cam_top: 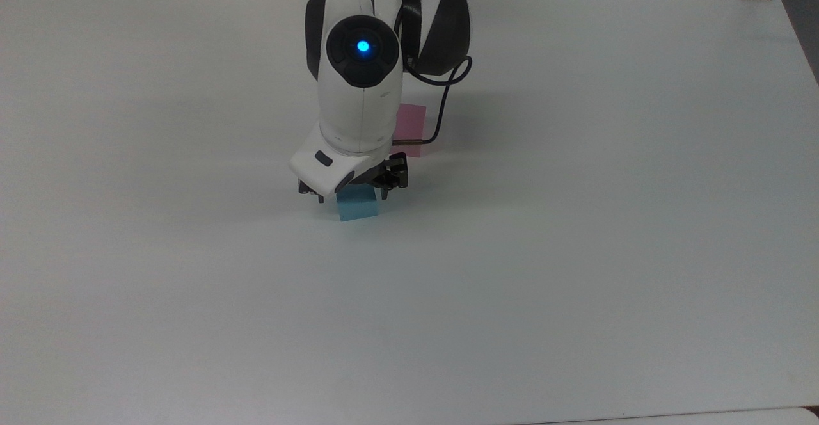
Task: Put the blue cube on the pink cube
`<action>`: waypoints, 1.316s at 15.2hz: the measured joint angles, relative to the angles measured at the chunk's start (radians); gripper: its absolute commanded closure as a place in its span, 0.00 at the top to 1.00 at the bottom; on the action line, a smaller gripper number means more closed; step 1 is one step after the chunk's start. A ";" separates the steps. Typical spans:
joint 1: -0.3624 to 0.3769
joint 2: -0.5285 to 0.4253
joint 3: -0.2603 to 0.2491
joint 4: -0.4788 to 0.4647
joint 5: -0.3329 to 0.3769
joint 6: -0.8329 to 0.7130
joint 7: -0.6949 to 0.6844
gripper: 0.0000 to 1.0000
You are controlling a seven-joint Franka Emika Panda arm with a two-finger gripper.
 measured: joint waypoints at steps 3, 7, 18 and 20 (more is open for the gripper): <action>0.000 -0.003 -0.017 -0.001 0.000 -0.018 -0.058 1.00; 0.022 0.000 -0.015 -0.014 0.001 -0.026 -0.064 0.89; 0.037 0.002 -0.017 -0.057 0.003 -0.027 -0.062 0.59; 0.037 0.003 -0.017 -0.074 0.003 -0.027 -0.061 0.37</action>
